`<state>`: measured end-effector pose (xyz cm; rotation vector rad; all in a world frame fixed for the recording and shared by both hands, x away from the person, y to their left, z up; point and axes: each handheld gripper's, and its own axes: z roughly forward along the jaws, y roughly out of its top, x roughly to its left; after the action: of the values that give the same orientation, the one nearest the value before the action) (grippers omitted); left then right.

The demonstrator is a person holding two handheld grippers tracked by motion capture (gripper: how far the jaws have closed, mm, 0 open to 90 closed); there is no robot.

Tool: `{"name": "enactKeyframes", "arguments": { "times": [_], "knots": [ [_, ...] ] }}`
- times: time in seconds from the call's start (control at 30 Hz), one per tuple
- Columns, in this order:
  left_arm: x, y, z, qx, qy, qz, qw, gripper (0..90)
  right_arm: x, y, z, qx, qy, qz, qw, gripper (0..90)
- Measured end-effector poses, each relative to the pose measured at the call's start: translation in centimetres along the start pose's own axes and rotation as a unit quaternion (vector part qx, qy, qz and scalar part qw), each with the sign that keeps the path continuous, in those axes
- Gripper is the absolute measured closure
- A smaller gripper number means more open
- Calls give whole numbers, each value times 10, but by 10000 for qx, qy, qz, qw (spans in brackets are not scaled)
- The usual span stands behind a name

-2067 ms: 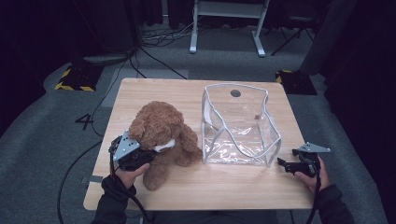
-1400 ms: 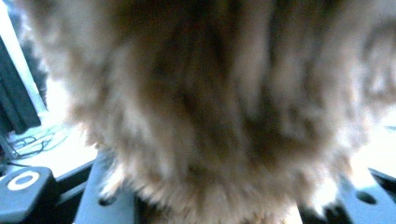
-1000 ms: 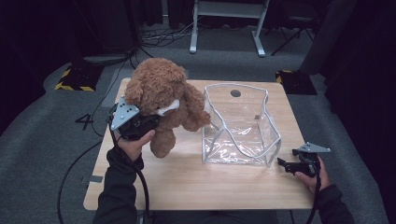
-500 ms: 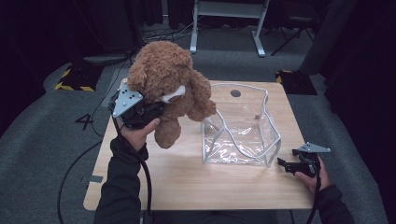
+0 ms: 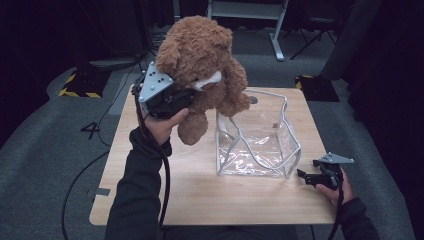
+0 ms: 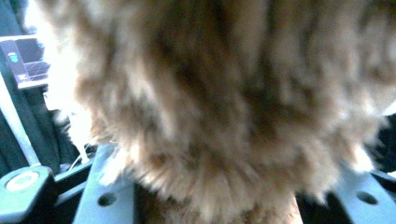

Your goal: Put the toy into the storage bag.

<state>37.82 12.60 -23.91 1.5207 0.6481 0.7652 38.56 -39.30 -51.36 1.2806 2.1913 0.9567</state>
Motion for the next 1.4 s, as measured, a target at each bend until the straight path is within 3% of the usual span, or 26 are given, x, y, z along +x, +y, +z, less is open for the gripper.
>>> {"name": "enactKeyframes", "arguments": {
  "times": [0.27,0.63,0.83,1.03,1.1,1.27,1.4],
  "knots": [
    [-15,19,33,152,-84,58,9998,517,0,0,0,-1,8,-5,10000,152],
    [-48,37,81,469,-157,213,9985,516,0,0,0,4,29,-16,10000,152],
    [-57,40,96,501,-230,142,9984,514,0,0,0,3,31,-19,10000,152],
    [-67,36,113,515,-300,-13,9982,513,0,0,0,-1,35,-14,10000,152],
    [-70,33,120,515,-299,-158,9981,512,0,0,0,-1,37,-12,10000,152],
    [-78,19,133,579,-276,-355,9973,512,0,0,-1,-2,43,-17,10000,152],
    [-79,6,136,661,-213,-378,9969,510,0,-1,-1,2,48,-32,10000,152]
  ]
}}
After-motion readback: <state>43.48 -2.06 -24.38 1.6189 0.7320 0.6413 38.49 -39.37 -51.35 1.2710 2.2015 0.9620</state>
